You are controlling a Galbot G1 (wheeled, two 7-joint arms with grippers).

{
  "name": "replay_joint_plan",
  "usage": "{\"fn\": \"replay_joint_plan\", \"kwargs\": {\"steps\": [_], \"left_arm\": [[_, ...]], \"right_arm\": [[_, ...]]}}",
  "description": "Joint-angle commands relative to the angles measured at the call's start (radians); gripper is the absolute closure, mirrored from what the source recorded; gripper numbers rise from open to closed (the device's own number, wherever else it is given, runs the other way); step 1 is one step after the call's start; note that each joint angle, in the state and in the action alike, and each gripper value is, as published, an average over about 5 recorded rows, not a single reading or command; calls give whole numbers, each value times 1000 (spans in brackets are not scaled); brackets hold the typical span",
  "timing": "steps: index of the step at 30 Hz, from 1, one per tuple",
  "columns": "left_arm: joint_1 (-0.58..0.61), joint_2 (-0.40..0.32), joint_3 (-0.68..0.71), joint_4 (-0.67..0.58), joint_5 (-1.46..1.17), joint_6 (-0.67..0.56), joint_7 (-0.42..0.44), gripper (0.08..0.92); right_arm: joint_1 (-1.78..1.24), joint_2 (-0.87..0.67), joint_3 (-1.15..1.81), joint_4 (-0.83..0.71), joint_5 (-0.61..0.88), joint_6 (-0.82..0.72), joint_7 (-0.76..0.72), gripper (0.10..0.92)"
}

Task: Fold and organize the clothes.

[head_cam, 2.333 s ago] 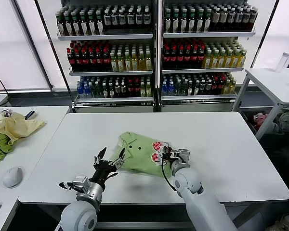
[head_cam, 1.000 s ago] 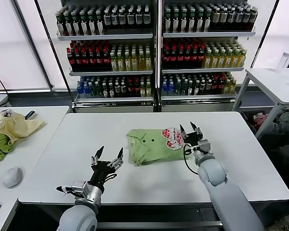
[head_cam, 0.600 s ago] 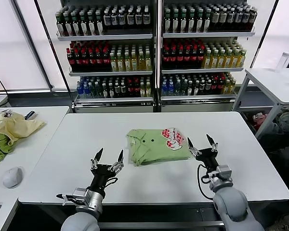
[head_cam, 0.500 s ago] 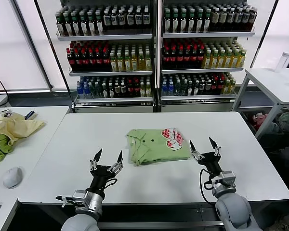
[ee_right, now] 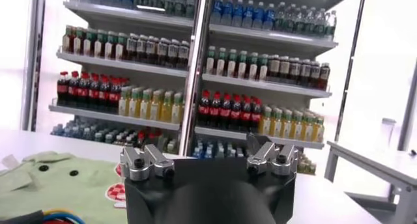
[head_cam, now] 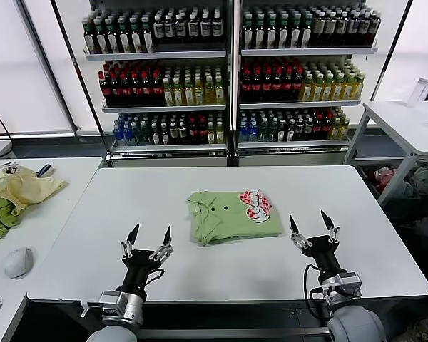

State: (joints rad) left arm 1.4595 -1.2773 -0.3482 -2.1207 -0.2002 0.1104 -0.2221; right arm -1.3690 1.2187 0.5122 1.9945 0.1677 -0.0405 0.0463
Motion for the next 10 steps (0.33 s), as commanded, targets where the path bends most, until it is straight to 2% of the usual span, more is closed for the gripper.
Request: {"fn": "replay_joint_plan", "kwargs": {"steps": [1, 10], "left_arm": [[47, -6, -58, -19, 13, -9, 3, 177], [55, 2, -94, -32, -2, -8, 27, 177]], "right_arm": [[-20, 0, -2, 40, 12, -13, 41, 203], [17, 11, -30, 31, -2, -30, 45, 203]]}}
